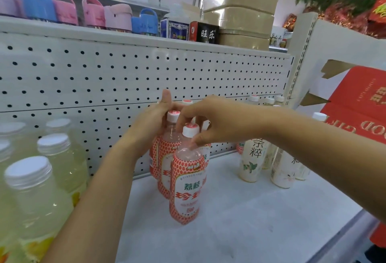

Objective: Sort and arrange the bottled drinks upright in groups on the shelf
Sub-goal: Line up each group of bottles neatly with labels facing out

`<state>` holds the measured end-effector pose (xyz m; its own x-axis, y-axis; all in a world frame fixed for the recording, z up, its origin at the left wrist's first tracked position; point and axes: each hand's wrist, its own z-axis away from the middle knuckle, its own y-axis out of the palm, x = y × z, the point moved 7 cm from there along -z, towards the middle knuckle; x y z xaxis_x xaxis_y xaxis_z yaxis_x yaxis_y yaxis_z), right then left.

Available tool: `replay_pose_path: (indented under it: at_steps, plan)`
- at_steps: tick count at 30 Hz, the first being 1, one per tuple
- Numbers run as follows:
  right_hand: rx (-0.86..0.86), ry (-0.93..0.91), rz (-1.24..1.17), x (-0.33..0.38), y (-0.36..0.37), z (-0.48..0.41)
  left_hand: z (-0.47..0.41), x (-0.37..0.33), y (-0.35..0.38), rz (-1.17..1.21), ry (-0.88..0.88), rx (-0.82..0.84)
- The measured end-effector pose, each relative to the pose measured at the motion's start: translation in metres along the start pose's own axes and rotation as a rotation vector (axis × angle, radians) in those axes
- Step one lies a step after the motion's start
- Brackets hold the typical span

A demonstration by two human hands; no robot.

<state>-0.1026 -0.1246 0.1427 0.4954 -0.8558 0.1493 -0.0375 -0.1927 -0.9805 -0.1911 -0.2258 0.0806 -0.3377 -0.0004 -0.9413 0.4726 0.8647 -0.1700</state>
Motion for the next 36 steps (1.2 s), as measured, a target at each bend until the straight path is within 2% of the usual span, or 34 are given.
replay_pose_path:
  at_steps: [2, 4, 7, 10, 15, 20, 23, 28, 36]
  plan:
    - [0.045, 0.017, -0.086, -0.006, -0.007, 0.006, -0.001, -0.003, 0.002, -0.034, 0.020, -0.003]
    - [0.013, 0.066, -0.138, -0.024, -0.026, 0.013, -0.001, -0.011, 0.002, -0.149, 0.109, -0.064]
    - [-0.130, 0.176, -0.039, -0.073, -0.062, 0.021, 0.006, -0.033, 0.006, -0.241, 0.268, -0.169]
    - [-0.164, 0.334, 0.099, -0.130, -0.072, 0.021, 0.010, -0.042, 0.019, -0.252, 0.362, -0.151]
    - [-0.061, 0.518, 0.227, -0.197, -0.057, 0.005, 0.006, -0.034, 0.033, -0.377, 0.409, -0.135]
    - [0.034, 0.685, 0.352, -0.252, -0.047, -0.010, 0.003, -0.030, 0.030, -0.400, 0.398, -0.142]
    - [0.048, 0.746, 0.343, -0.271, -0.041, -0.012, 0.002, -0.029, 0.031, -0.409, 0.358, -0.124]
    - [-0.019, 0.713, 0.331, -0.268, -0.040, -0.021, 0.002, -0.031, 0.032, -0.409, 0.337, -0.116]
    - [0.026, 0.437, 0.378, -0.188, -0.019, -0.030, 0.005, -0.032, 0.032, -0.435, 0.333, -0.117]
